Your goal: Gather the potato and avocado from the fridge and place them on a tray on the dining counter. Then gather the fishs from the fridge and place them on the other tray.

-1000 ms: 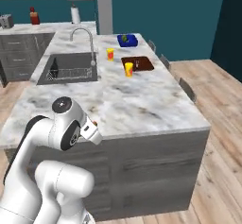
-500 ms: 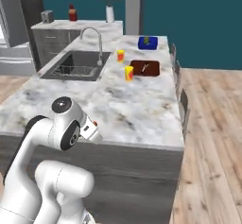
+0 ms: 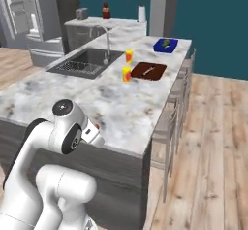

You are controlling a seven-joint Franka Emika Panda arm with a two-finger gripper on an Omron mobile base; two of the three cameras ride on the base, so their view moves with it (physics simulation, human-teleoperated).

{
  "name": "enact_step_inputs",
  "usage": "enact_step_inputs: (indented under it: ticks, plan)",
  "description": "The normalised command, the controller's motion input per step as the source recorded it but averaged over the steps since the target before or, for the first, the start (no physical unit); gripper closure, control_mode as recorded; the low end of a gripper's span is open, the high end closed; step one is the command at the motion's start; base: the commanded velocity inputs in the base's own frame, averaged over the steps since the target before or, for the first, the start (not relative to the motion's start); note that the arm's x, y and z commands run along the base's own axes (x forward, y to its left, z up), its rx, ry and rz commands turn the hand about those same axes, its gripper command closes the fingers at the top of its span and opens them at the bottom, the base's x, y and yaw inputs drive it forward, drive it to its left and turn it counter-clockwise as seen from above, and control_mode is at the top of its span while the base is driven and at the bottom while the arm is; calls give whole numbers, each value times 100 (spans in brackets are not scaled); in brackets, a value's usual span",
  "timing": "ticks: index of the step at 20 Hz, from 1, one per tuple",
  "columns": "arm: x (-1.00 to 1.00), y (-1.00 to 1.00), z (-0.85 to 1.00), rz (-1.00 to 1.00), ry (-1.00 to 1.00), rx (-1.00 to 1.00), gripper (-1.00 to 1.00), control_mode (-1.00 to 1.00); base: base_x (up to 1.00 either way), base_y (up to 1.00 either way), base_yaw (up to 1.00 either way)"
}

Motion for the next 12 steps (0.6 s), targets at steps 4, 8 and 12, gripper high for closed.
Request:
enact_step_inputs:
  ticks: [4,8,12]
  plan:
    - [0,0,0,0,0,0,100,100,-3,-100,37]
    - [0,0,0,0,0,0,100,100,0,-100,36]
    - [0,0,0,0,0,0,100,100,0,-97,35]
